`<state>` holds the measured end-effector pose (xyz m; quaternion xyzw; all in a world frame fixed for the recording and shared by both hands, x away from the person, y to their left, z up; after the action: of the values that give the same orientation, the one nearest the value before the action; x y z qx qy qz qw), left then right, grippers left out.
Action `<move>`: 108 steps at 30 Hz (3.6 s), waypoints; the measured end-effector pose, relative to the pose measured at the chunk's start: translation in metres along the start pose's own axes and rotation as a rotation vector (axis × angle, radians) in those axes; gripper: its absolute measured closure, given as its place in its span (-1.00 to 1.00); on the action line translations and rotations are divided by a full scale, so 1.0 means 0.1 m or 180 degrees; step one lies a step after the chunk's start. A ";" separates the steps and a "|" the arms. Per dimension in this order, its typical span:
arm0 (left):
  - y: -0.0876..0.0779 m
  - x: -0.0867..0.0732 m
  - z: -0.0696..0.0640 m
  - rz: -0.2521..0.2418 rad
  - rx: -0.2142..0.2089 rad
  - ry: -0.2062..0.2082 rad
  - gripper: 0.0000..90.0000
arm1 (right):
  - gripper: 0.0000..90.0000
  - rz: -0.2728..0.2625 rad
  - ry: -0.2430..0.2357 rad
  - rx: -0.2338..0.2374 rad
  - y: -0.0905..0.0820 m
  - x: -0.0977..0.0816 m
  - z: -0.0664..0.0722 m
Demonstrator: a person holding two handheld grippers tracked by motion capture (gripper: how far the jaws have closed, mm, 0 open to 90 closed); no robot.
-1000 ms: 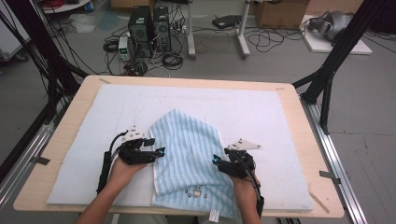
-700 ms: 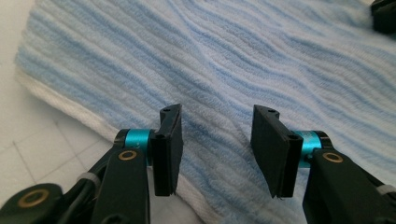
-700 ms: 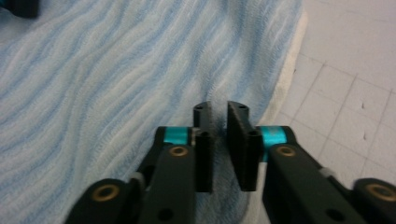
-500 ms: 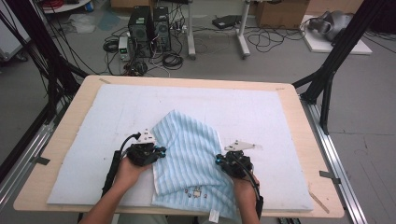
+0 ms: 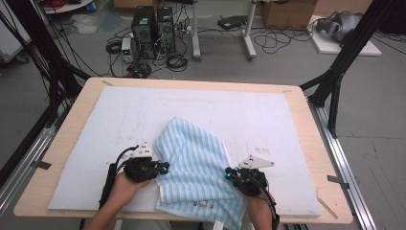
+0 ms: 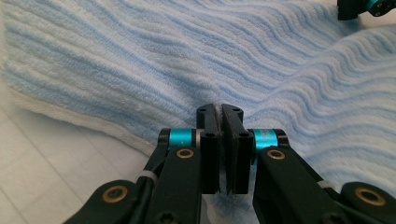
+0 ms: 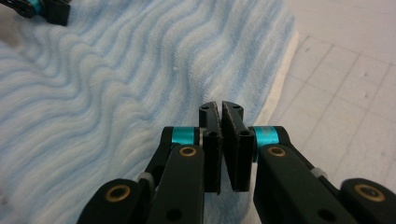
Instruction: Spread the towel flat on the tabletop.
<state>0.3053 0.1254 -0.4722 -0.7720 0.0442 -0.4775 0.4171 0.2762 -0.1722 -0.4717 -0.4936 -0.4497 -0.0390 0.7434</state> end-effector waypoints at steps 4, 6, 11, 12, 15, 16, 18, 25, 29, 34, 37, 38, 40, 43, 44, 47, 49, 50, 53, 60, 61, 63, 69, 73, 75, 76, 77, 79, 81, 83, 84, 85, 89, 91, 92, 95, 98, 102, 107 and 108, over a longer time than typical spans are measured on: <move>-0.07 -0.05 -0.02 -0.0017 -0.0041 -0.0009 0.90 | 0.92 -0.0050 -0.0060 0.0087 -0.04 -0.07 0.07; -0.11 -0.06 -0.03 -0.0025 -0.0050 -0.0009 0.90 | 0.91 -0.0025 -0.0077 0.0094 -0.04 -0.10 0.09; -0.15 -0.17 -0.09 0.0006 -0.0095 0.0117 0.88 | 0.84 -0.0040 -0.0131 0.0139 -0.09 -0.13 0.15; -0.16 -0.18 -0.10 -0.0017 -0.0108 0.0110 0.86 | 0.79 -0.0059 -0.0128 0.0135 -0.11 -0.14 0.16; -0.20 -0.15 -0.04 -0.0130 0.0064 -0.0038 0.24 | 0.61 -0.0124 -0.0103 0.0127 -0.16 -0.12 0.14; -0.23 -0.12 0.01 -0.0209 0.0136 -0.0133 0.05 | 0.49 -0.0156 -0.0089 0.0108 -0.18 -0.09 0.12; -0.28 -0.08 0.08 -0.0359 0.0200 -0.0208 -0.07 | 0.37 -0.0227 -0.0023 0.0063 -0.21 -0.01 0.07; -0.28 0.07 0.35 -0.0444 0.0430 -0.0302 -0.13 | 0.07 -0.0209 0.0042 -0.0139 -0.02 0.31 -0.08; -0.17 0.10 0.49 -0.0390 0.0555 -0.0385 -0.10 | 0.15 -0.0019 0.0066 -0.0263 0.26 0.48 -0.16; -0.02 0.06 0.53 -0.0167 0.0546 -0.0367 0.16 | 0.45 0.0376 0.0007 -0.0378 0.53 0.51 -0.21; 0.02 0.05 0.50 -0.0126 0.0530 -0.0289 0.53 | 0.81 0.0409 0.0004 -0.0278 0.55 0.49 -0.20; 0.03 0.05 0.49 -0.0108 0.0476 -0.0275 0.76 | 0.87 0.0427 -0.0027 -0.0279 0.54 0.49 -0.19; 0.02 0.04 0.47 -0.0091 0.0466 -0.0223 0.89 | 0.90 0.0416 -0.0070 -0.0274 0.52 0.48 -0.17; -0.03 0.05 0.42 -0.0137 0.0401 -0.0209 0.90 | 0.90 0.0323 -0.0057 -0.0226 0.44 0.43 -0.16; -0.05 0.05 0.41 -0.0158 0.0376 -0.0200 0.90 | 0.90 0.0286 -0.0049 -0.0224 0.41 0.42 -0.17; -0.10 0.08 0.34 -0.0269 0.0273 -0.0181 0.90 | 0.90 0.0158 -0.0051 -0.0210 0.27 0.35 -0.18; -0.10 0.09 0.28 -0.0302 0.0199 -0.0154 0.90 | 0.90 0.0094 -0.0039 -0.0214 0.18 0.29 -0.20; -0.10 0.10 0.25 -0.0311 0.0176 -0.0134 0.90 | 0.90 0.0061 -0.0024 -0.0226 0.12 0.26 -0.20; -0.08 0.11 0.16 -0.0321 0.0074 -0.0103 0.90 | 0.90 -0.0021 -0.0014 -0.0251 0.00 0.18 -0.22; -0.02 0.08 -0.04 -0.0255 -0.0123 0.0054 0.89 | 0.90 -0.0127 0.0014 -0.0293 -0.23 -0.01 -0.21; -0.01 0.07 -0.06 -0.0233 -0.0141 0.0060 0.89 | 0.89 -0.0133 0.0038 -0.0283 -0.25 -0.04 -0.21; 0.01 0.05 -0.08 -0.0170 -0.0167 0.0078 0.89 | 0.87 -0.0113 0.0059 -0.0254 -0.28 -0.11 -0.20; -0.01 0.02 -0.11 -0.0065 -0.0244 0.0107 0.79 | 0.76 -0.0157 0.0098 -0.0182 -0.31 -0.24 -0.16; -0.07 0.06 0.01 -0.0249 -0.0013 -0.0072 0.11 | 0.31 -0.0293 0.0326 -0.0177 -0.33 -0.10 -0.24; -0.11 0.10 0.10 -0.0346 0.0068 -0.0154 -0.01 | 0.21 -0.0399 0.0427 -0.0202 -0.33 0.02 -0.28; -0.12 0.12 0.14 -0.0372 0.0079 -0.0171 -0.01 | 0.21 -0.0406 0.0432 -0.0201 -0.31 0.08 -0.30; -0.13 0.15 0.17 -0.0415 0.0107 -0.0190 -0.01 | 0.21 -0.0396 0.0417 -0.0221 -0.29 0.14 -0.32; -0.16 0.21 0.25 -0.0492 0.0131 -0.0245 0.00 | 0.22 -0.0321 0.0361 -0.0266 -0.21 0.25 -0.35; -0.17 0.27 0.30 -0.0483 0.0158 -0.0240 0.01 | 0.23 -0.0247 0.0321 -0.0323 -0.11 0.34 -0.38; -0.17 0.33 0.34 -0.0562 0.0171 -0.0235 0.01 | 0.23 -0.0193 0.0319 -0.0344 0.00 0.40 -0.42; -0.16 0.35 0.36 -0.0587 0.0187 -0.0229 0.00 | 0.22 -0.0175 0.0350 -0.0341 0.04 0.41 -0.43; -0.15 0.37 0.38 -0.0581 0.0211 -0.0243 -0.02 | 0.21 -0.0151 0.0361 -0.0355 0.07 0.42 -0.45; -0.08 0.43 0.44 -0.0562 0.0243 -0.0301 -0.12 | 0.17 -0.0213 0.0403 -0.0332 0.07 0.40 -0.46; -0.01 0.44 0.46 -0.0485 0.0276 -0.0305 -0.15 | 0.07 -0.0269 0.0472 -0.0322 0.02 0.37 -0.47; 0.02 0.45 0.45 -0.0459 0.0263 -0.0311 -0.17 | 0.04 -0.0307 0.0506 -0.0328 -0.01 0.36 -0.49; 0.14 0.46 0.39 -0.0362 0.0201 -0.0304 -0.19 | -0.03 -0.0339 0.0569 -0.0386 -0.07 0.29 -0.55; 0.25 0.48 0.29 -0.0307 0.0098 -0.0263 -0.19 | -0.03 -0.0358 0.0631 -0.0410 -0.13 0.23 -0.60; 0.39 0.45 0.21 -0.0088 0.0074 -0.0113 -0.17 | -0.02 -0.0380 0.0661 -0.0426 -0.16 0.20 -0.63; 0.45 0.41 0.17 0.0104 0.0162 0.0063 -0.01 | -0.02 -0.0381 0.0639 -0.0447 -0.18 0.19 -0.63; 0.45 0.41 0.17 0.0127 0.0181 0.0095 0.04 | -0.02 -0.0379 0.0639 -0.0443 -0.18 0.19 -0.62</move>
<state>0.3552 0.0873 -0.4772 -0.7516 0.0522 -0.4816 0.4477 0.3180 -0.2219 -0.4525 -0.5099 -0.3978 -0.1634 0.7450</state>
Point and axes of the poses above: each handheld gripper's, and its own axes: y roughly forward along the jaws, x roughly out of its top, z roughly to its left, the point moved 5 cm from there along y, roughly forward along the jaws, and after that the axes turned 7 degrees about z, right-handed, at the moved point
